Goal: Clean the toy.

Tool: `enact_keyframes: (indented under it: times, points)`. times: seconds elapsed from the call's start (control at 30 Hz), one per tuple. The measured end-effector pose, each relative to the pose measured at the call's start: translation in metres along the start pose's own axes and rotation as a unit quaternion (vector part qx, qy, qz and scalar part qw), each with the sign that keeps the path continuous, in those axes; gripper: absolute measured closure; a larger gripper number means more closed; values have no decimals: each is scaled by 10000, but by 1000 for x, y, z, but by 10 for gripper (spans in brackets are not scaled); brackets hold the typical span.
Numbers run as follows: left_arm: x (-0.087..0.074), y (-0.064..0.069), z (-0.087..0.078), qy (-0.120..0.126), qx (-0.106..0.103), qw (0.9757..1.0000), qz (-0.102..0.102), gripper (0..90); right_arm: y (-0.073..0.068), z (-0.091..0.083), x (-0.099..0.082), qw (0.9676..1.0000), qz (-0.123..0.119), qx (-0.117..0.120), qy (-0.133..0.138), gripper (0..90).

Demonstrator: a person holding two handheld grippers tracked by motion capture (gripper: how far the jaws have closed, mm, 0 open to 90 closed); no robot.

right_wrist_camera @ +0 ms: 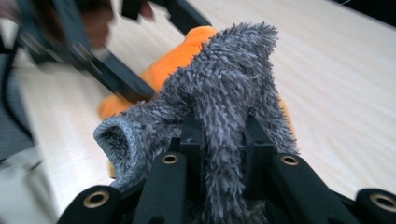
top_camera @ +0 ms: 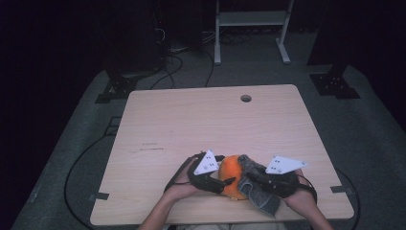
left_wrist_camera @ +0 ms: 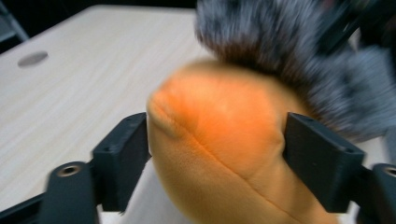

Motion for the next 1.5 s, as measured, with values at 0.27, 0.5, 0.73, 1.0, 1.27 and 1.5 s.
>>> enact_keyframes:
  times: [0.27, 0.5, 0.73, 1.0, 1.27, 1.5]
  points:
    - [-13, 19, 7, -315, -208, 9954, 881, 359, 8, 9, 0, 9998, 78, -153, 93, 735]
    - [-20, 5, 13, -336, 125, 9983, 470, 384, 30, 8, -16, 9987, 137, -485, -91, 739]
    - [-21, -13, 18, -277, 606, 9978, -10, 385, 13, -7, -2, 9993, 37, -298, 231, 742]
    - [-19, 3, 6, -418, -189, 9985, 294, 391, 24, 12, -13, 9993, 62, -377, 6, 740]
    - [-12, 9, 14, -266, -3, 9990, 370, 443, 44, -3, -26, 9966, 250, -772, -158, 742]
    - [-13, 9, 18, -254, 28, 9992, 310, 443, 6, 6, 0, 9992, -305, -201, 142, 739]
Point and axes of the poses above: each handheld gripper's, and its own axes: z roughly forward along the jaws, x roughly out of its top, y roughly to its right, the point moved 10 cm from there along z, roughly forward along the jaws, and after that the axes turned 7 degrees about -z, right-handed, at the moved point
